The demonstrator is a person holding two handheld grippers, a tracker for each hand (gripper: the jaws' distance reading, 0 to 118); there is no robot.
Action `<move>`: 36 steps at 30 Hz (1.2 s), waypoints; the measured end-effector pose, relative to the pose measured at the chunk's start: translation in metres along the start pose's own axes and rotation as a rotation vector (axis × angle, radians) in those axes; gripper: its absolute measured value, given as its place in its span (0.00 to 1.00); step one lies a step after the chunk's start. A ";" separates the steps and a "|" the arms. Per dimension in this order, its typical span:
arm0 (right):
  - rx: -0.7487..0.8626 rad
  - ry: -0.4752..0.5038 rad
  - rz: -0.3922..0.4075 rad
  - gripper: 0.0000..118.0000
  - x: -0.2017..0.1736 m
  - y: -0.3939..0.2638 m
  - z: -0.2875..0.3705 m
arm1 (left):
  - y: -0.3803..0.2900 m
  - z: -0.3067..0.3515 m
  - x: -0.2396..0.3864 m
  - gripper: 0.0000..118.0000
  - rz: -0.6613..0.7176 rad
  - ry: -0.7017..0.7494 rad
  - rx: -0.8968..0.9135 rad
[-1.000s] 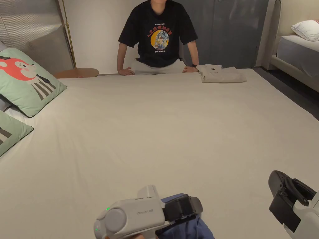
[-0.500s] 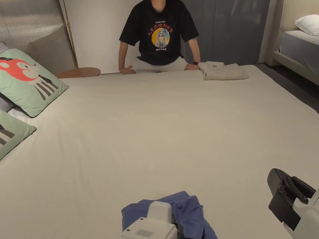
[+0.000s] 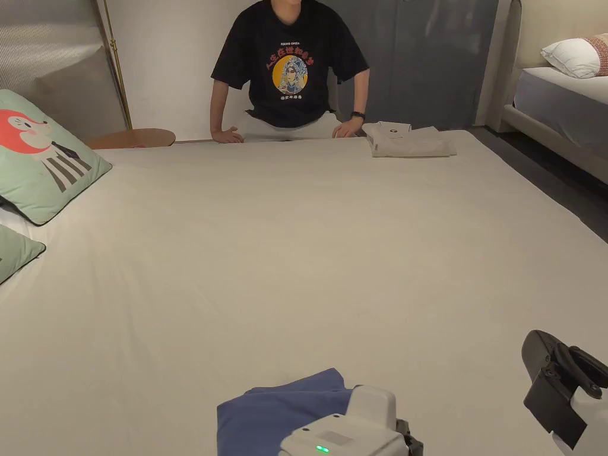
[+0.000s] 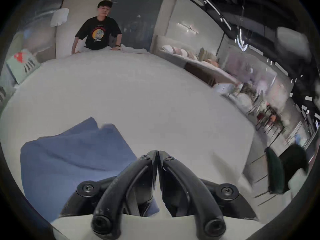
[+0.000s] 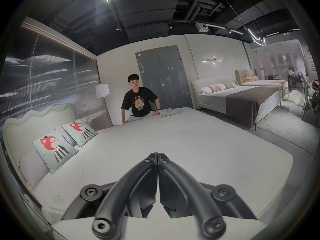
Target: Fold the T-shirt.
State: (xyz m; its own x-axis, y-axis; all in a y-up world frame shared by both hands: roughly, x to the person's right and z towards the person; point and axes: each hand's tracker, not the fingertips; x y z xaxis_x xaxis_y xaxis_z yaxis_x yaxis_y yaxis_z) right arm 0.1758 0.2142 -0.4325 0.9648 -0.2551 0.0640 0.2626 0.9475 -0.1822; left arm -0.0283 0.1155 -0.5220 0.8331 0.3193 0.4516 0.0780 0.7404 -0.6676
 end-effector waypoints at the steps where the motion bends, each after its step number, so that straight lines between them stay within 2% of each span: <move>1: -0.001 0.005 -0.001 0.01 -0.001 0.001 -0.003 | 0.005 0.010 -0.008 0.00 0.022 0.000 0.034; 4: -0.033 0.047 0.004 0.01 -0.012 -0.001 -0.015 | 0.019 0.052 -0.040 0.01 0.094 0.020 0.152; 7: -0.124 0.115 0.056 0.01 -0.031 -0.016 -0.037 | 0.025 0.092 -0.080 0.01 0.193 0.081 0.248; 9: -0.227 0.174 0.128 0.01 -0.046 -0.037 -0.056 | 0.023 0.115 -0.107 0.01 0.250 0.133 0.295; 12: -0.411 0.246 0.162 0.01 -0.065 -0.076 -0.084 | 0.012 0.142 -0.139 0.01 0.304 0.197 0.333; 16: -0.581 0.258 0.249 0.01 -0.083 -0.120 -0.111 | -0.007 0.163 -0.174 0.01 0.434 0.212 0.332; 21: -0.675 0.220 0.270 0.00 -0.087 -0.138 -0.134 | -0.031 0.168 -0.200 0.01 0.541 0.156 0.295; 22: -0.687 0.224 0.258 0.01 -0.086 -0.134 -0.137 | -0.034 0.166 -0.204 0.04 0.554 0.145 0.286; 23: -0.716 0.223 0.250 0.01 -0.087 -0.130 -0.141 | -0.038 0.163 -0.210 0.12 0.576 0.123 0.268; 24: -0.757 0.222 0.255 0.01 -0.087 -0.128 -0.146 | -0.040 0.159 -0.216 0.26 0.599 0.087 0.246; 25: -0.787 0.228 0.269 0.01 -0.088 -0.126 -0.152 | -0.042 0.154 -0.224 0.51 0.630 0.031 0.206; 27: -0.826 0.233 0.285 0.01 -0.090 -0.122 -0.160 | -0.047 0.138 -0.238 0.86 0.718 -0.082 0.149; 28: -0.836 0.236 0.288 0.01 -0.091 -0.122 -0.163 | -0.049 0.130 -0.242 0.94 0.748 -0.128 0.130; 32: -0.871 0.253 0.287 0.01 -0.090 -0.122 -0.172 | -0.053 0.096 -0.252 0.94 0.869 -0.306 0.059; 36: -0.889 0.280 0.262 0.01 -0.083 -0.120 -0.175 | -0.051 0.068 -0.243 0.87 0.881 -0.353 0.029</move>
State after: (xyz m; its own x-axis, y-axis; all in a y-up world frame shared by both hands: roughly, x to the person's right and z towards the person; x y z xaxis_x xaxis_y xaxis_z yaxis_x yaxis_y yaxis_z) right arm 0.0665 0.0879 -0.5878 0.9323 -0.2027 -0.2995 -0.1573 0.5182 -0.8406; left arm -0.2718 0.0400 -0.5577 0.3712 0.9271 -0.0516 -0.5177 0.1605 -0.8404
